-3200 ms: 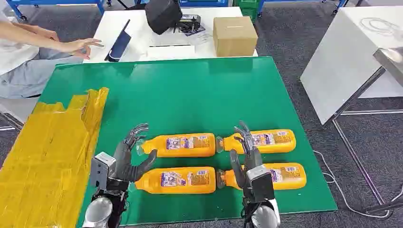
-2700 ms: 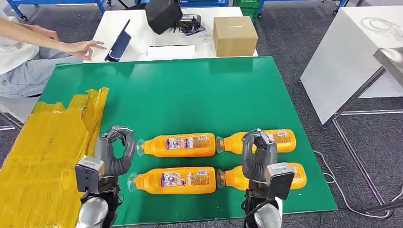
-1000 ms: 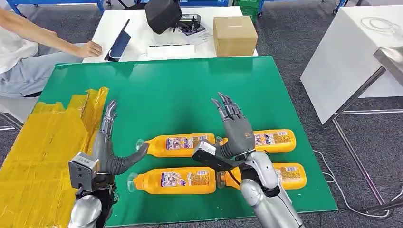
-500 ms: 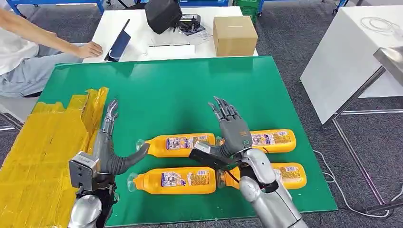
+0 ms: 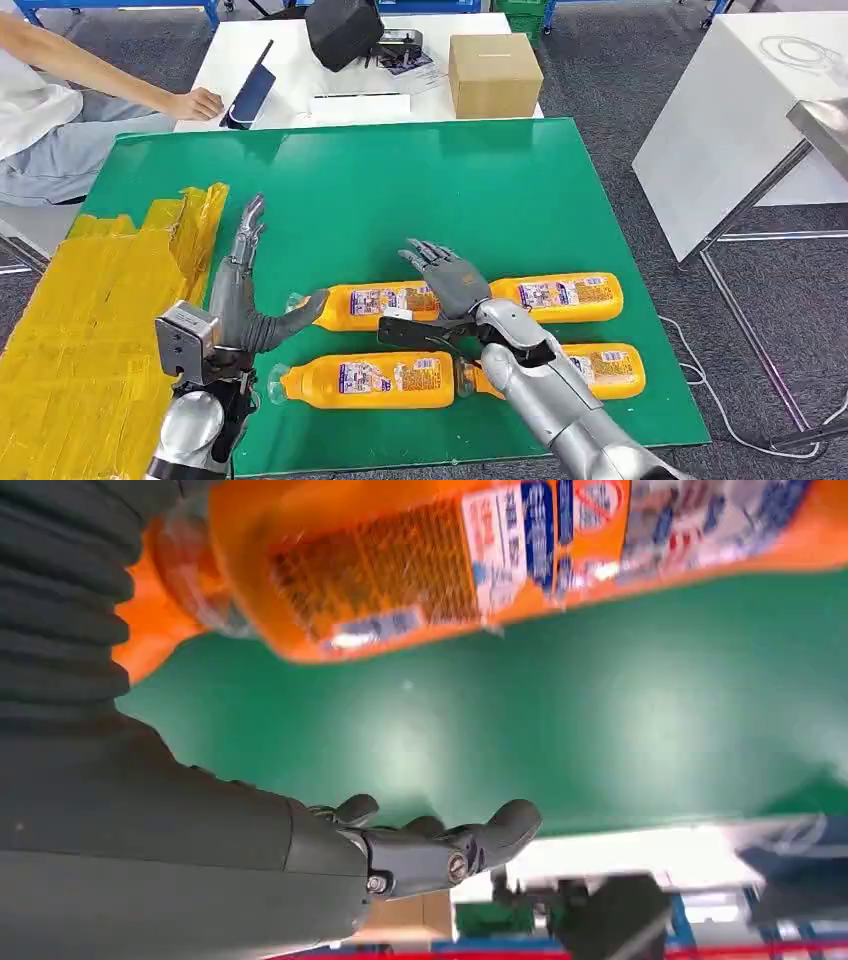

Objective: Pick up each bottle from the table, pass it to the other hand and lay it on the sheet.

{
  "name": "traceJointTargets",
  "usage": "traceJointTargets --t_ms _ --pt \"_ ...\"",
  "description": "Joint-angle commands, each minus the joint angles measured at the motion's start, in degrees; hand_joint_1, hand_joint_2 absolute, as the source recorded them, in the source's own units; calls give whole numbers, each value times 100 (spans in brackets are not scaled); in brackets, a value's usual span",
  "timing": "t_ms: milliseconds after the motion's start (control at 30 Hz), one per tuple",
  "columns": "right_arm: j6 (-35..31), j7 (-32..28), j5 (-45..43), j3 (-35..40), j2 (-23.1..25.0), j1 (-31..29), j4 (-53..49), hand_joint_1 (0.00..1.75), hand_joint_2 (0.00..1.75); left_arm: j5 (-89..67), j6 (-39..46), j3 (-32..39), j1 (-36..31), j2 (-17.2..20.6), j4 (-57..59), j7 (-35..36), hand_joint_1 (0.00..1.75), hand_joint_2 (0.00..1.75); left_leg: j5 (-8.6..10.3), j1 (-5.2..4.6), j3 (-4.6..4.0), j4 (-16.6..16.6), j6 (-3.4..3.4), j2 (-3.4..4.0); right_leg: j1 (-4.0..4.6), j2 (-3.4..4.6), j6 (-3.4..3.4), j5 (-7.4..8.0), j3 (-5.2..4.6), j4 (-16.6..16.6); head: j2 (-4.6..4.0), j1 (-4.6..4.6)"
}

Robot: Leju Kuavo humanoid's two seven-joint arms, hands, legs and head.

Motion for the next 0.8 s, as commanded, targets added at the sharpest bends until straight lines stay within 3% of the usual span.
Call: traceJointTargets --t_ms 33,500,800 --pt "-9 -151 -100 459 248 -635 1394 0 175 67 -6 -138 -308 83 519 18 0 175 -6 7 17 -2 -2 10 9 0 -12 -2 20 -8 0 0" --pt "146 -47 -155 802 425 -997 2065 0 175 129 -5 -246 -435 52 695 25 0 175 -1 4 5 0 -1 0 5 -8 -8 -1 8 -4 0 0" --pt "207 593 186 1140 594 -1284 2830 0 175 149 13 -282 -470 5 787 46 0 175 -2 5 9 2 -2 0 6 -9 -10 -2 12 -4 0 0"
